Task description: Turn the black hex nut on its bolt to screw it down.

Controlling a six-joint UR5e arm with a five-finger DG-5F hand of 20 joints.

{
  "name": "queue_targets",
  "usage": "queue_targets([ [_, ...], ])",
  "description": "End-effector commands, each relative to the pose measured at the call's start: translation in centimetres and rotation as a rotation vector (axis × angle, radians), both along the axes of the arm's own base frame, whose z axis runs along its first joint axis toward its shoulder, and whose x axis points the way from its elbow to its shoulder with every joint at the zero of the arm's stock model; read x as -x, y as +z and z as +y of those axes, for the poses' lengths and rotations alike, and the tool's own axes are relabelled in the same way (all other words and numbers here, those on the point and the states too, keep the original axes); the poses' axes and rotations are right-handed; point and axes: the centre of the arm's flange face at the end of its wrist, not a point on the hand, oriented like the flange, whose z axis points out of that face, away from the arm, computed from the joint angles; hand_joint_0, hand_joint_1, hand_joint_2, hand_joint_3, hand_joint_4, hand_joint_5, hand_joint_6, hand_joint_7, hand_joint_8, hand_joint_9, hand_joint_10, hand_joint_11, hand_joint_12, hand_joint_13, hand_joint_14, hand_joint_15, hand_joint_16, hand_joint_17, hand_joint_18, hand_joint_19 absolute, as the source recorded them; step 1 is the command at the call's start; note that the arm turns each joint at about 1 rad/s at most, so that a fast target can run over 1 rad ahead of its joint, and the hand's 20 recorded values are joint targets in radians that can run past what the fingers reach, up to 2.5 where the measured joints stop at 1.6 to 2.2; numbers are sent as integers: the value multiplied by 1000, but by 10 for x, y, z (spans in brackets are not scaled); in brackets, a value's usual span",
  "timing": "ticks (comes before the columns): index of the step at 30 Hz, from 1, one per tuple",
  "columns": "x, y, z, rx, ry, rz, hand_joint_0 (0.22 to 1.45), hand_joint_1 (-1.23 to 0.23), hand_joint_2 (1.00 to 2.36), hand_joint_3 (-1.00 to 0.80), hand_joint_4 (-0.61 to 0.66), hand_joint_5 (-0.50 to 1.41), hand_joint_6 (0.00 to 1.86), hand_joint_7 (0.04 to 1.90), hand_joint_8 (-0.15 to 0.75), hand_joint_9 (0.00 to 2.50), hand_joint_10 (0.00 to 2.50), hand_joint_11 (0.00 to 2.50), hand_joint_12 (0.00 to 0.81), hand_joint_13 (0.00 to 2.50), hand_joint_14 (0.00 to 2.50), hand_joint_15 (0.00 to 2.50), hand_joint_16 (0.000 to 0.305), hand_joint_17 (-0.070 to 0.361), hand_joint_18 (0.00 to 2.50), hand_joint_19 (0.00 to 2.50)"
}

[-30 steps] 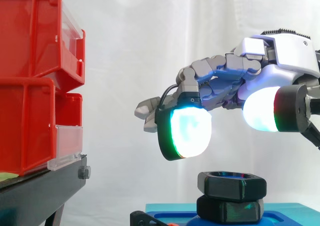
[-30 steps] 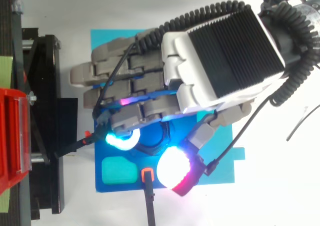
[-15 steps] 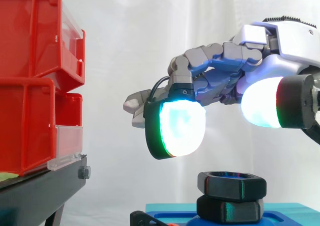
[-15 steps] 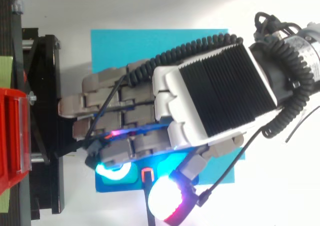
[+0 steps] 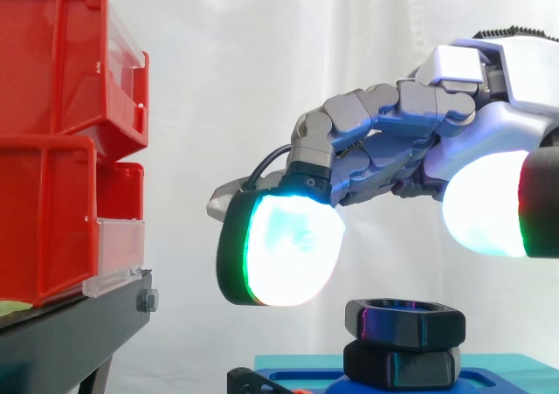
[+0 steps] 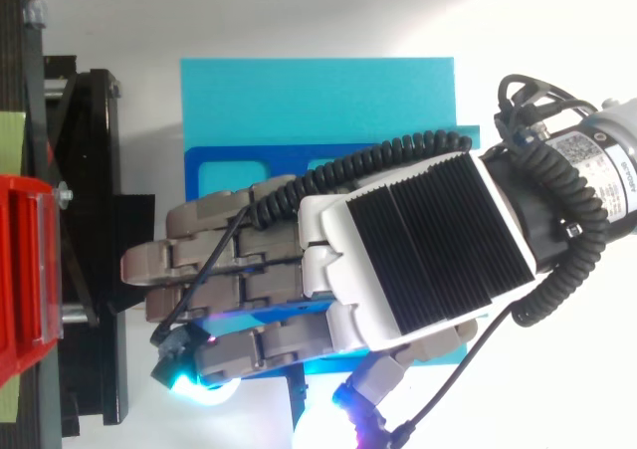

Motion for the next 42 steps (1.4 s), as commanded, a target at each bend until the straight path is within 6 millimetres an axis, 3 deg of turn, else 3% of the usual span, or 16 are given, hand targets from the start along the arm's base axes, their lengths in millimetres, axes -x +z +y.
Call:
queue_targets([
  [1,1,-1,1,0,-1,10,521,-446,1000,-500,177,-129,502,757,284,437,0,19,352,244,0,0,56,125,338,215],
  [7,2,-2,-2,1,-4,21,522,-443,1000,-500,223,-107,503,968,289,442,2,69,350,241,0,0,55,124,335,212],
  [15,4,-4,-12,4,-13,33,520,-441,1000,-500,186,-89,501,1201,300,455,2,112,351,245,0,0,55,124,337,209],
  [27,8,-4,-29,29,-11,26,519,-442,1000,-500,189,-89,500,1214,306,460,2,127,354,249,0,0,55,124,341,213],
  [42,5,-3,-12,35,5,12,518,-442,1000,-500,217,-97,501,1163,305,457,4,126,355,248,0,0,55,125,339,211],
])
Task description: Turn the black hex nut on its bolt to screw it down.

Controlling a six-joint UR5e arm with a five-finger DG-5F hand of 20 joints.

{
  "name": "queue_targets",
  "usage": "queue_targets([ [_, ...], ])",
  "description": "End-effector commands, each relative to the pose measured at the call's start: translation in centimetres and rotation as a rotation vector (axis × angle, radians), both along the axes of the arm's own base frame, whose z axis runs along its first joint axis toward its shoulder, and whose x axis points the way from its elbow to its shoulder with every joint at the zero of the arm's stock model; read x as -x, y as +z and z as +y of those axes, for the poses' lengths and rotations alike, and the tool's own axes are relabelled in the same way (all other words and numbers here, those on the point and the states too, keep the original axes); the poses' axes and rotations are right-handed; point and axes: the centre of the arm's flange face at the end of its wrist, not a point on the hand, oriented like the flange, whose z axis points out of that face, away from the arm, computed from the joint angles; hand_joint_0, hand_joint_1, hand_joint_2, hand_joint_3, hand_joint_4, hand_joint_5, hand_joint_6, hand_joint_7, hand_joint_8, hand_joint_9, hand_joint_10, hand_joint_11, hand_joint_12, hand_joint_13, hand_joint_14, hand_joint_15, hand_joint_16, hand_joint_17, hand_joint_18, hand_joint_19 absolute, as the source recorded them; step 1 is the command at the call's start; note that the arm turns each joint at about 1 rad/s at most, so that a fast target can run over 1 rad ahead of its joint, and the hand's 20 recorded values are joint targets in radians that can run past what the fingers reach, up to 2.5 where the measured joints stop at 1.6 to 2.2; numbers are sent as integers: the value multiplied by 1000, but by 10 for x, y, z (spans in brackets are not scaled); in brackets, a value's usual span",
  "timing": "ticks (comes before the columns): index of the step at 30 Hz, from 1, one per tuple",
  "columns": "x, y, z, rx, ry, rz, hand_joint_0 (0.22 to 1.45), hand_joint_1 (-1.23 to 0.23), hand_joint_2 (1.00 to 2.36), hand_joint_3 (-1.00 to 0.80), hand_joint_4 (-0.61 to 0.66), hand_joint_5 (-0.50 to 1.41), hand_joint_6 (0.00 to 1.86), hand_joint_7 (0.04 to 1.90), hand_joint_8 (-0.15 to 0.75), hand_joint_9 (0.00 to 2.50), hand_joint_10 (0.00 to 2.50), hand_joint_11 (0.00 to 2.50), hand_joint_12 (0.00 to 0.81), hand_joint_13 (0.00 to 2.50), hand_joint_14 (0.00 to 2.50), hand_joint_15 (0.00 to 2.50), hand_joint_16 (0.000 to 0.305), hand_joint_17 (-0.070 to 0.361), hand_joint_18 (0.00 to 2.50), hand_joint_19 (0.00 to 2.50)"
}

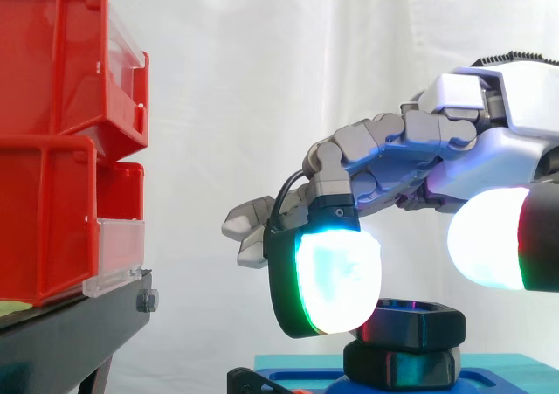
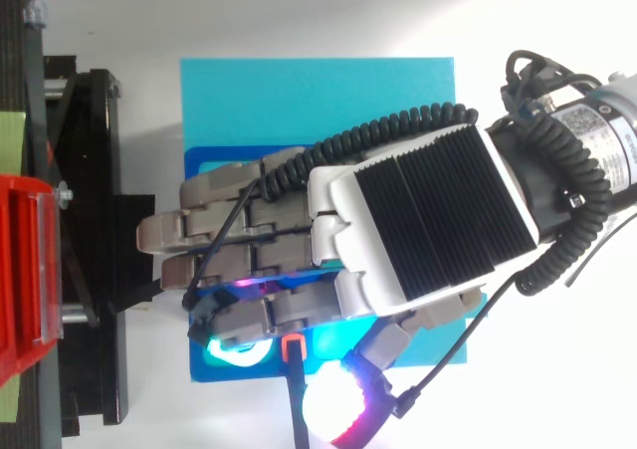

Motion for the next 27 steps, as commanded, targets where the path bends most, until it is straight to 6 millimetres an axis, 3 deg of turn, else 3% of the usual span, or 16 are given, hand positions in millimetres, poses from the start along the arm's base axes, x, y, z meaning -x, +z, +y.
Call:
queue_targets([
  [1,0,-1,5,0,5,0,518,-442,1000,-500,224,-98,501,1155,305,457,3,127,355,247,0,0,55,125,339,211],
  [21,-1,-1,7,7,4,-4,518,-441,1000,-500,232,-104,502,1110,305,459,3,129,356,247,0,0,55,125,339,213],
  [24,6,-17,5,7,-4,16,519,-441,1000,-500,235,-104,502,1104,306,458,3,132,355,247,0,0,55,125,340,213],
  [27,3,-17,5,1,-8,-35,518,-441,1000,-500,238,-105,502,1098,305,458,3,128,356,249,0,0,55,125,339,212],
])
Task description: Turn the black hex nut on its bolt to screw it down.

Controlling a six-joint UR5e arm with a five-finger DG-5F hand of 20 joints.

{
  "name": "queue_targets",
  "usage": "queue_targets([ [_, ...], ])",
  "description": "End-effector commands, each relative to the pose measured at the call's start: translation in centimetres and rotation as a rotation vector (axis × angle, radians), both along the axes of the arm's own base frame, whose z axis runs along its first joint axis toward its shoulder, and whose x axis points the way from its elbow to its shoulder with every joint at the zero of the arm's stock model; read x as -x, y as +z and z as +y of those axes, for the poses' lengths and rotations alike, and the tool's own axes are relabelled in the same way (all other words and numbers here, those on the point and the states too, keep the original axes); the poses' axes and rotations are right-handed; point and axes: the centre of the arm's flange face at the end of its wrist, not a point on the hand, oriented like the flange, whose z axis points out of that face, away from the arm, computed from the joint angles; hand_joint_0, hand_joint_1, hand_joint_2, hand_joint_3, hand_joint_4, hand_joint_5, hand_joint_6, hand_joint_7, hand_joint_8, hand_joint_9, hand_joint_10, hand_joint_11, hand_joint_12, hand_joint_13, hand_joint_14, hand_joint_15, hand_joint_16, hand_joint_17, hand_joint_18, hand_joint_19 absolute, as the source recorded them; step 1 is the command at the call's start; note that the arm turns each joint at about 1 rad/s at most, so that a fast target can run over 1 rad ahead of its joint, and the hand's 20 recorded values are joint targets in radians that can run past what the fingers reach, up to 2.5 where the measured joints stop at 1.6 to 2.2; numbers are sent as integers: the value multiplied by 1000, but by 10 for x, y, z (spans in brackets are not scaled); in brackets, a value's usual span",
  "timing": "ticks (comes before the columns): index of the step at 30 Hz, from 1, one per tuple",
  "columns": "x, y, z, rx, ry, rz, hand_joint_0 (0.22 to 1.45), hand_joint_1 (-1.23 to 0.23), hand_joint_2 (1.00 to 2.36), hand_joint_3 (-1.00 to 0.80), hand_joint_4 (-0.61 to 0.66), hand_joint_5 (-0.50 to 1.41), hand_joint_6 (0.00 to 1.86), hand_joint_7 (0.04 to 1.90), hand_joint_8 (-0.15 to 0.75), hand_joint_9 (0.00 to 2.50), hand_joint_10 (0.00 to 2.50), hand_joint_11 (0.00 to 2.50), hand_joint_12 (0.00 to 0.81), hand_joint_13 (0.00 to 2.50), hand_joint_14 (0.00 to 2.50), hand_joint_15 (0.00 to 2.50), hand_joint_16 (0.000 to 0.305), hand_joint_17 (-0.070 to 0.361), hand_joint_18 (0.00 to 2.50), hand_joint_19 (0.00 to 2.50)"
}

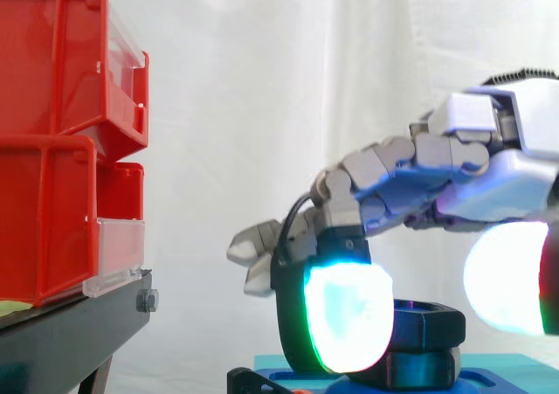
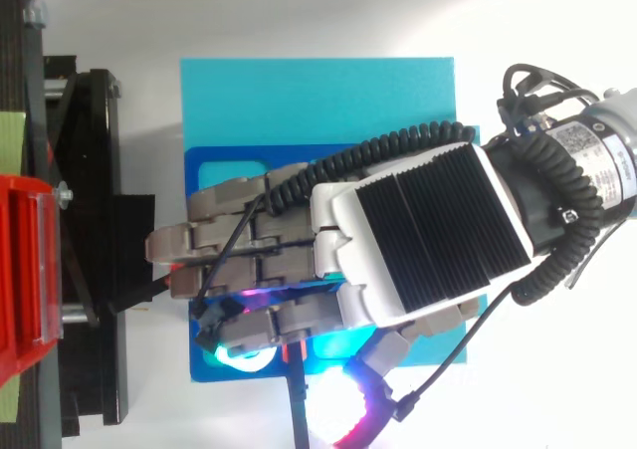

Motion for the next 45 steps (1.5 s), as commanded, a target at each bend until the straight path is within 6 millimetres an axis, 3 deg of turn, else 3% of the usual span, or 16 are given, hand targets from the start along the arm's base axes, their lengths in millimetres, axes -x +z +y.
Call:
queue_targets([
  [1,-1,-2,-2,-5,-8,-38,518,-441,1000,-500,231,-105,502,1097,307,458,3,135,356,248,0,0,55,125,339,212],
  [18,-2,-3,-1,8,-8,-51,518,-441,1000,-500,239,-108,502,1072,308,458,5,133,355,249,0,0,55,124,342,210],
  [20,-5,-29,-4,8,-7,-24,518,-441,1000,-500,241,-108,502,1072,307,459,4,127,355,250,0,0,55,125,342,208],
  [22,-11,-42,-5,3,-9,-33,519,-442,1000,-500,240,-108,502,1071,307,462,4,141,355,250,0,0,55,125,342,210],
  [45,-22,-20,2,-18,6,-54,519,-441,1000,-500,237,-108,502,1083,306,457,3,127,355,250,0,0,54,121,331,204],
])
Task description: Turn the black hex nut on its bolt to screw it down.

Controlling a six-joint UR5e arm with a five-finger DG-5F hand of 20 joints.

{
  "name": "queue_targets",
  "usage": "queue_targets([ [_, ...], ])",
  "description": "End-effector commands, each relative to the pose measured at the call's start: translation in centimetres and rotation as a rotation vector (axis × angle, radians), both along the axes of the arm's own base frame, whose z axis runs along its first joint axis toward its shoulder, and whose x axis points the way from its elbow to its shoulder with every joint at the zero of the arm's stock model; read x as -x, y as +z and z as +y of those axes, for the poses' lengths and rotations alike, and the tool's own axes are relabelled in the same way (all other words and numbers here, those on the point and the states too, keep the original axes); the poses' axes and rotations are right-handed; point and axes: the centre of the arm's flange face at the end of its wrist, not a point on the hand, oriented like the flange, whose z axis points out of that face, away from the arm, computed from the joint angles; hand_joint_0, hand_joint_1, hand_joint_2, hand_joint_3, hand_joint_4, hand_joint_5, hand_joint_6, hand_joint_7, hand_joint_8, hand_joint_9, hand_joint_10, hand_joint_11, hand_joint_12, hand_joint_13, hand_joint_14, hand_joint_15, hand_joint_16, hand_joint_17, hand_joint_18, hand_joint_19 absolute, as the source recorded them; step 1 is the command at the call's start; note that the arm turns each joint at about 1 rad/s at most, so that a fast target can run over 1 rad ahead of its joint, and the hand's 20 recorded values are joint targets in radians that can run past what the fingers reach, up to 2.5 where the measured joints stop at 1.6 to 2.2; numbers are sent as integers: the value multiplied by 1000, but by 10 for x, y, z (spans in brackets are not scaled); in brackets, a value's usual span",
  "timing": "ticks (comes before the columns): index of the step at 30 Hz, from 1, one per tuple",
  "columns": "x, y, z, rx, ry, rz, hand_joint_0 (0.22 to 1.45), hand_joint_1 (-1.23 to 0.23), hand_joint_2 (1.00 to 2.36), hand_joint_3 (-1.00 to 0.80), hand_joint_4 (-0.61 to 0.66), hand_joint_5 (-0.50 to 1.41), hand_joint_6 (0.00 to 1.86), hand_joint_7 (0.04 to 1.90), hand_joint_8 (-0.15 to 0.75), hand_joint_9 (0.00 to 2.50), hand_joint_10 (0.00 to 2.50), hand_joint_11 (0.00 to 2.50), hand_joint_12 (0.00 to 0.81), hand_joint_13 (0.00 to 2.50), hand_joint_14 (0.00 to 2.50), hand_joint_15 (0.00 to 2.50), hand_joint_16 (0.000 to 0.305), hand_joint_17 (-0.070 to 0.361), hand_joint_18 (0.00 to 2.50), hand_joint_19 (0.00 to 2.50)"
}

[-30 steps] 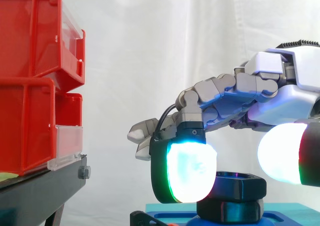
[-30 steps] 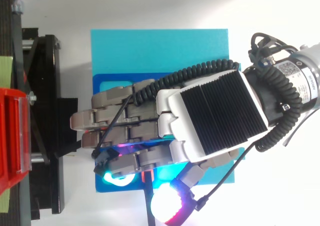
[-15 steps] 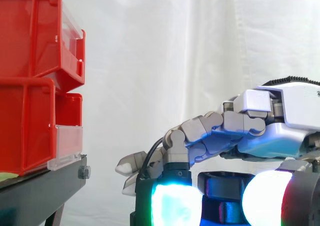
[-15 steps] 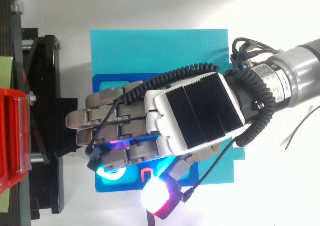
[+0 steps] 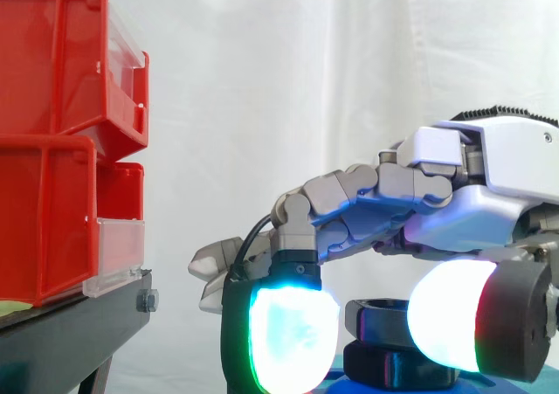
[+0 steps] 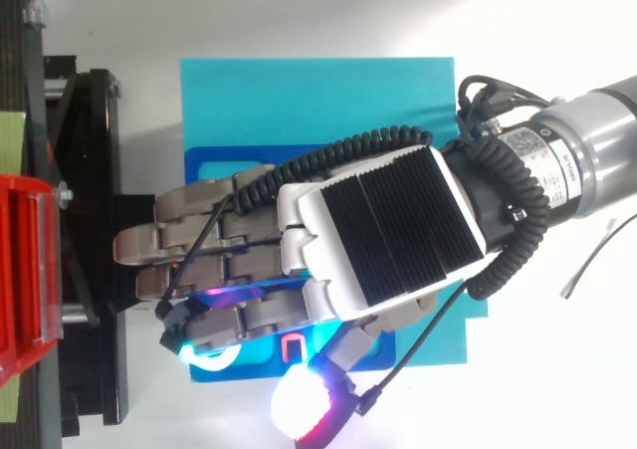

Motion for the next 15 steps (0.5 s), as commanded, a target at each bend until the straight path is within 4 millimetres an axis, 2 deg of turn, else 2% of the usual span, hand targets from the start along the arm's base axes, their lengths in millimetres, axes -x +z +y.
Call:
queue_targets([
  [1,-1,5,1,1,1,12,519,-441,1000,-500,233,-107,502,1098,305,458,3,128,355,250,0,0,54,121,330,210],
  [10,1,14,-2,34,7,95,519,-445,1000,-500,200,-101,500,1197,310,461,4,139,356,254,0,0,54,122,334,203],
  [15,3,15,-5,62,2,113,518,-447,1000,-500,194,-106,524,1174,312,463,4,150,355,256,0,0,54,121,334,204],
])
